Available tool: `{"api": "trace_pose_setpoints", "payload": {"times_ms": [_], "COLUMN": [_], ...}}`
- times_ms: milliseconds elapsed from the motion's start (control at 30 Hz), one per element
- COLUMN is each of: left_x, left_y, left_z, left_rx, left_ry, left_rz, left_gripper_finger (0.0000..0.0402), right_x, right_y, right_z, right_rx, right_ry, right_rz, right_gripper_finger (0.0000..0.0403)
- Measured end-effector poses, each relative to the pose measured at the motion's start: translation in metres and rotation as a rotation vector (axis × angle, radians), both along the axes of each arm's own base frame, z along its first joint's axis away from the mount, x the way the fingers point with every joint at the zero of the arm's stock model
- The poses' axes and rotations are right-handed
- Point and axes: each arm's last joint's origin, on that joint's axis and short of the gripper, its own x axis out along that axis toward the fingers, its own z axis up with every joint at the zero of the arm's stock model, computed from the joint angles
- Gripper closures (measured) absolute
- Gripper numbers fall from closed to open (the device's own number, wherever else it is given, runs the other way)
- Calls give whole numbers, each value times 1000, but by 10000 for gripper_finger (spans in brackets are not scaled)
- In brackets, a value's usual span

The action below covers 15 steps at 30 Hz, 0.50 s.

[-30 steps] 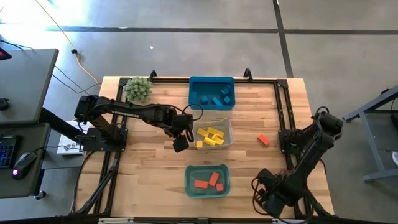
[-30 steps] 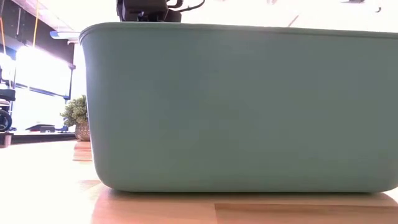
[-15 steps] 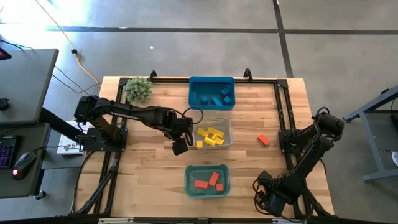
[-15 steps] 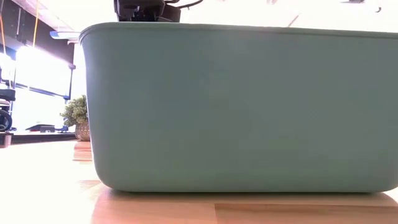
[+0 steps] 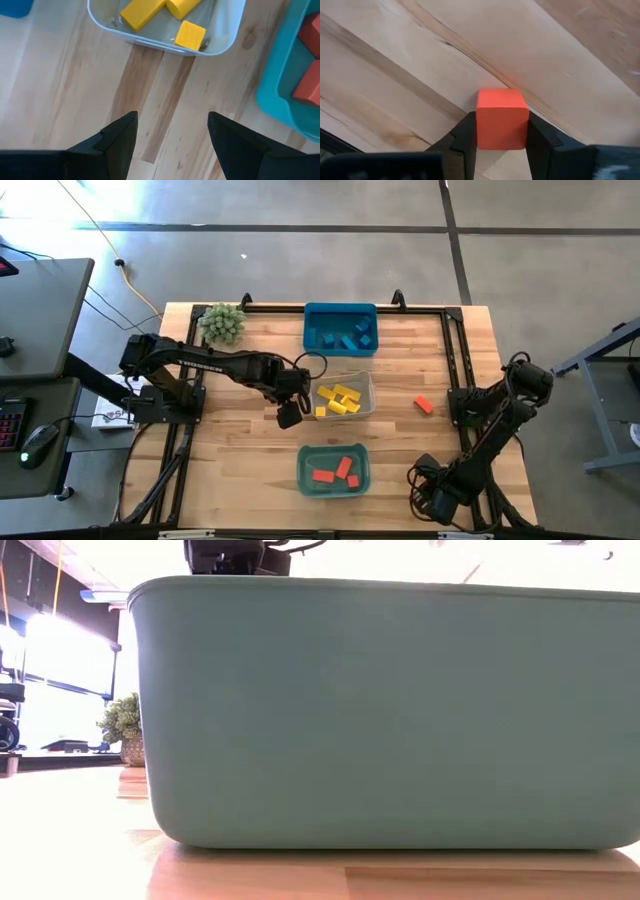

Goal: Sort & place blocks by color
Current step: Put the orange block into the green bin

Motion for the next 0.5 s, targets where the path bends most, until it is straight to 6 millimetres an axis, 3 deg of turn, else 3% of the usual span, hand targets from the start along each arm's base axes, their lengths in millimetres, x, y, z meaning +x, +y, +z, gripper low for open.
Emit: {"api": "trace_pose_setpoints", "payload": {"times_ms": [200, 500], "left_x": [0, -1], "left_y": [3, 19], "left_z": [0, 0], "left_rx": [20, 84], "left_ry": [4, 17], "left_rz": [-35, -40], "left_gripper_finger": [170, 170], "right_x": [5, 40], "right_y": [2, 1], "right_z": [5, 35], "right_rx": [6, -25], "right_ry": [-27, -202], "right_rz": [-15, -98], "right_gripper_finger": [303, 303]}}
